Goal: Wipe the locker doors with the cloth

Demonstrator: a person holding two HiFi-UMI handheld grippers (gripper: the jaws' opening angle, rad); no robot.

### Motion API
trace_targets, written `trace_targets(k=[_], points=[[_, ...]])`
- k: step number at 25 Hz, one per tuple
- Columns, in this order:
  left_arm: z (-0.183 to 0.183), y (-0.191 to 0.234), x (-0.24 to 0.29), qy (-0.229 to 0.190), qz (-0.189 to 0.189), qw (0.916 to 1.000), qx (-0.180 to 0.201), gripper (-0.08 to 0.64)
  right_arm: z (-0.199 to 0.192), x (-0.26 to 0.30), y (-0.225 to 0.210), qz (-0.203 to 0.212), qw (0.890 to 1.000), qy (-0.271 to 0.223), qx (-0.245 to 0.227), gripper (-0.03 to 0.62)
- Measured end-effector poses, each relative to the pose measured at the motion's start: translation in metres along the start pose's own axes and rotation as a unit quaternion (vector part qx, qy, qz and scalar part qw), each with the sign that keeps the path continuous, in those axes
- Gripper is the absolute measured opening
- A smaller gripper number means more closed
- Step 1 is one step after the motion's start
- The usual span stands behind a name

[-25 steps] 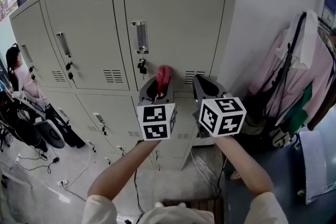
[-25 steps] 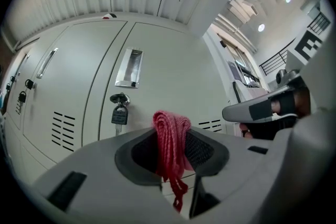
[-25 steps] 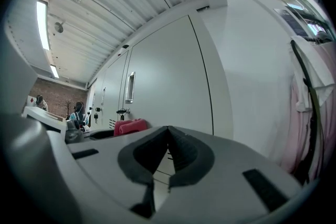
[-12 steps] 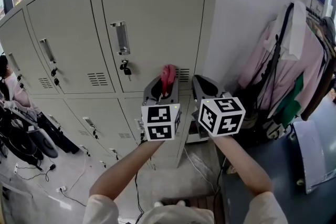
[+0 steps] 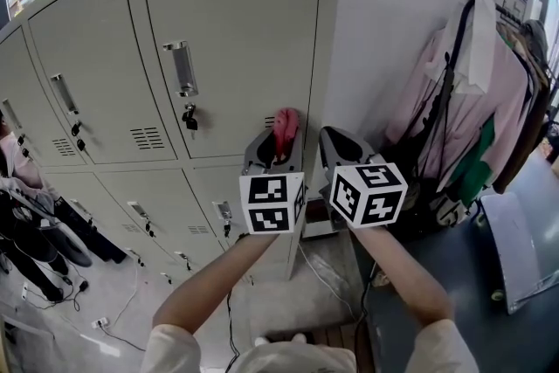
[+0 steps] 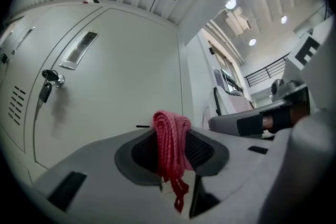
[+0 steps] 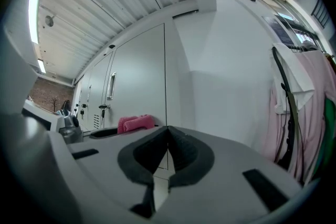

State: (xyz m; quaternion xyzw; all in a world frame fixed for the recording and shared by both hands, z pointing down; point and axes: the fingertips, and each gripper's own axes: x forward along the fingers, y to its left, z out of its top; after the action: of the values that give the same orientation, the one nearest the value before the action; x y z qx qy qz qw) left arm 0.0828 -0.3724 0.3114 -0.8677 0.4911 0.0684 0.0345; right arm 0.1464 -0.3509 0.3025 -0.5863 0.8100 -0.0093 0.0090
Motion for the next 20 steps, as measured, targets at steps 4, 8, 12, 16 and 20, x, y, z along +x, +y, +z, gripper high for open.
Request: trace_targets(k=[4, 8, 12, 16, 20], points=[[-0.003, -0.012, 0.006, 0.009, -0.032, 0.9994, -0.012, 0.124, -0.001, -0.001, -0.005, -0.007, 1.000, -0.001, 0.003, 0.002], [-0.004, -0.014, 0.002, 0.009, -0.046, 0.9987, -0.019, 0.124, -0.003, 0.000, -0.002, -0.006, 1.000, 0.000, 0.004, 0.002], [-0.005, -0.007, -0.016, -0.002, -0.044, 0.9990, -0.013, 0.124, -0.001, 0.001, 0.006, 0.007, 1.000, -0.002, 0.011, 0.002], [-0.004, 0.020, -0.039, -0.007, -0.009, 0.9999, -0.002, 0.124, -0.001, 0.013, 0.023, 0.027, 1.000, -0.003, 0.013, 0.002], [-0.005, 0.056, -0.063, -0.001, 0.034, 0.9994, 0.004, 0.124, -0.003, 0.028, 0.055, 0.061, 0.998, 0.000, 0.014, 0.002]])
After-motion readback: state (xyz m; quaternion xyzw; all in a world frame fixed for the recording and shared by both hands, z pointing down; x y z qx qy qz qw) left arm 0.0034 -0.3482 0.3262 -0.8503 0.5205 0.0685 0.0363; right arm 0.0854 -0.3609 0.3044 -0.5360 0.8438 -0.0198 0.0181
